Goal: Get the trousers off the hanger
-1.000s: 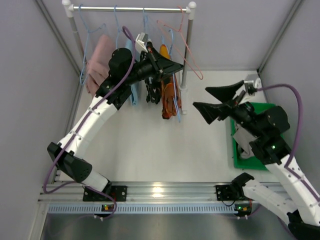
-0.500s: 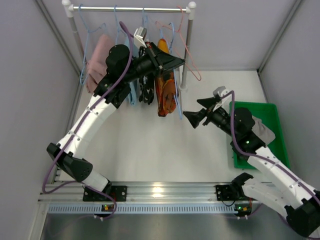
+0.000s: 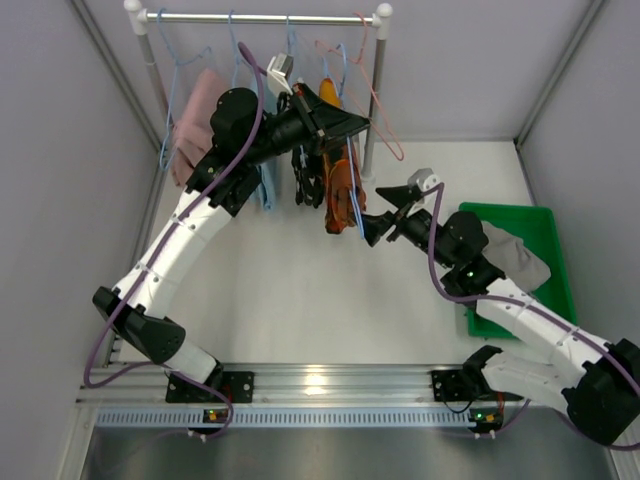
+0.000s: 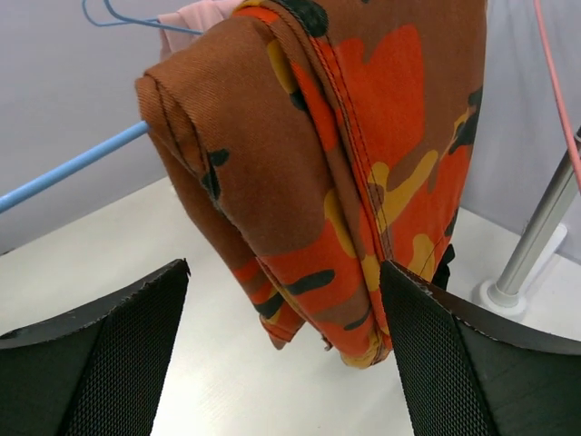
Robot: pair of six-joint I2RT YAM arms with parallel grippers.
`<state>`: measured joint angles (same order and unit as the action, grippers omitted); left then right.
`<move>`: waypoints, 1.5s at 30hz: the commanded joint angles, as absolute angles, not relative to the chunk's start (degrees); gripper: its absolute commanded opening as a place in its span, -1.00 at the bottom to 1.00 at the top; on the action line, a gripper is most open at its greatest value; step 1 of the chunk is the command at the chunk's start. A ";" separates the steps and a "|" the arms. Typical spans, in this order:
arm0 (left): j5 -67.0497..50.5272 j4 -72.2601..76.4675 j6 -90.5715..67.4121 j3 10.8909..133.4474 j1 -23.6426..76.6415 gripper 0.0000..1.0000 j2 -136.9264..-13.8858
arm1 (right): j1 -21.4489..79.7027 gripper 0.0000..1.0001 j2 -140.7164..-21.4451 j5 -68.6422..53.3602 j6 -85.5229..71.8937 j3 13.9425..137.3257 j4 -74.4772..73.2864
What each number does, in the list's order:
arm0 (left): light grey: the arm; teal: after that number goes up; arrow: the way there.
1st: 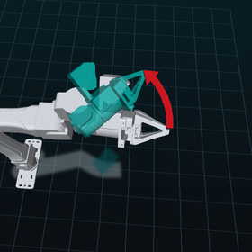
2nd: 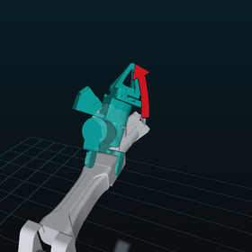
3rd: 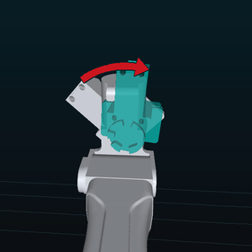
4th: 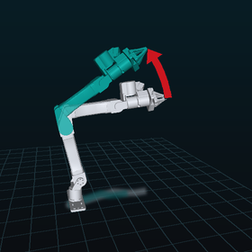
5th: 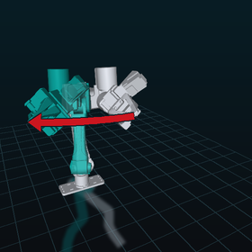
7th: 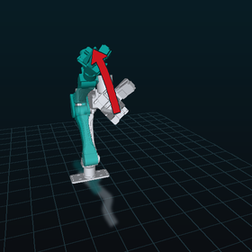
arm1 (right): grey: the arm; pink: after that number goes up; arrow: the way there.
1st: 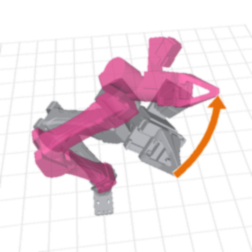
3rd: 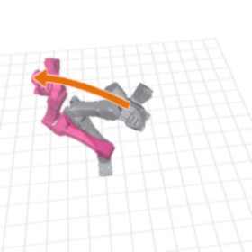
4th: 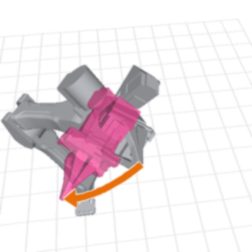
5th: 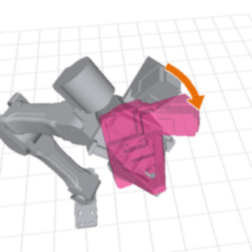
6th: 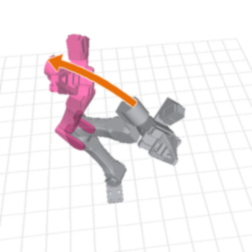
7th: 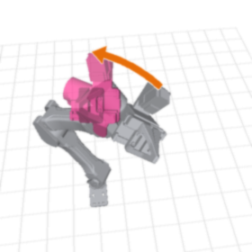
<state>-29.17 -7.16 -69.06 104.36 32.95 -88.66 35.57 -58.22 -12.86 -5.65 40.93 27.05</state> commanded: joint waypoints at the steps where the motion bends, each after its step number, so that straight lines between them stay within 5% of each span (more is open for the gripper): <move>1: -29.53 4.13 -67.59 108.46 33.13 -1.00 -86.83 | 36.83 0.67 -59.50 -11.08 -2.73 43.77 33.84; 11: -29.35 3.60 -68.20 107.40 33.75 -1.00 -86.49 | 36.91 0.56 -64.33 -7.73 -0.44 47.81 36.12; 19: -29.44 3.78 -68.29 106.70 33.84 -1.00 -86.40 | 37.18 0.68 -65.92 -15.64 -2.46 49.04 37.44; 31: -29.79 3.60 -69.17 101.08 35.77 -1.00 -84.73 | 37.62 0.60 -69.87 -6.41 1.58 52.64 43.41; 34: -29.97 3.69 -68.91 99.14 36.47 -1.00 -84.55 | 37.62 0.18 -71.19 -7.56 2.55 54.22 45.08; 38: -30.23 3.43 -67.50 97.47 36.47 -1.00 -83.94 | 37.62 -0.62 -70.32 -7.91 3.51 56.07 44.04; 42: -30.15 3.16 -64.69 95.89 36.21 -1.00 -82.97 | 37.35 -1.00 -66.54 -8.79 2.38 58.44 37.11; 45: -29.89 2.46 -61.71 94.05 35.69 -1.00 -82.36 | 37.35 -1.00 -62.67 -9.40 0.44 61.08 30.87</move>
<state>-28.67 -5.08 -67.59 94.63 35.59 -86.78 36.77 -69.28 -8.25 2.28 53.84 28.34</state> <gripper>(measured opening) 0.061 0.065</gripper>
